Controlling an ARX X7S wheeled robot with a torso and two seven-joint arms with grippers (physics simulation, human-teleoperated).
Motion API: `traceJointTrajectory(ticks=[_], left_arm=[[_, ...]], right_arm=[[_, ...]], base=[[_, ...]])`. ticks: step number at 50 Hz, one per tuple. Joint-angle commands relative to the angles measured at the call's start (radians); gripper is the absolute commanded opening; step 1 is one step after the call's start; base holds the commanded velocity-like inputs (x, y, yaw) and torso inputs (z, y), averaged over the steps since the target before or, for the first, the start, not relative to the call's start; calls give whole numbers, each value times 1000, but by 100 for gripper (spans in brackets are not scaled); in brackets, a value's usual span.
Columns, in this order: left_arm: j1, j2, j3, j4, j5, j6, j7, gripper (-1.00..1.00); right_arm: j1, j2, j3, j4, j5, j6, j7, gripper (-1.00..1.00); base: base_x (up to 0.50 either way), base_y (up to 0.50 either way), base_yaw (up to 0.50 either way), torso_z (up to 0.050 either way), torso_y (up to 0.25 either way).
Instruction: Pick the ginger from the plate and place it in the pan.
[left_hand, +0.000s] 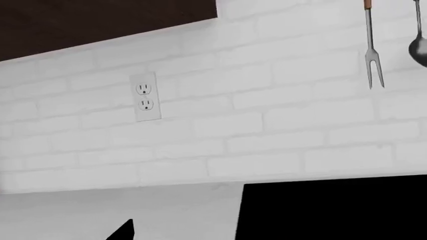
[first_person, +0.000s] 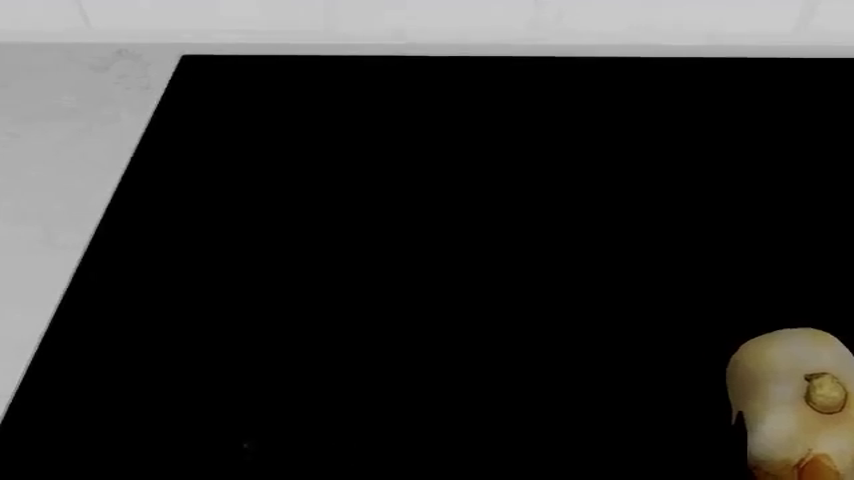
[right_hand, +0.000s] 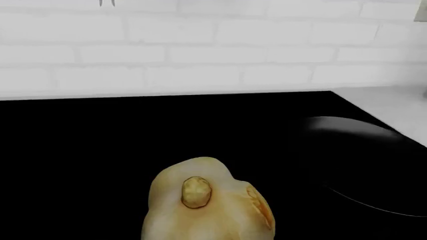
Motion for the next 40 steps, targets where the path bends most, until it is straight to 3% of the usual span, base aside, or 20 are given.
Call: traceJointTrajectory(ticks=[1, 40], left_arm=[[11, -8, -7, -2, -9, 19, -1, 100], [4, -19, 6, -17, -21, 35, -7, 100]], right_arm=[[94, 1, 71, -3, 97, 69, -2, -100], [195, 1, 192, 28, 335, 138, -14, -100]], base=[[0, -215, 0, 0, 0], [0, -217, 0, 0, 0]])
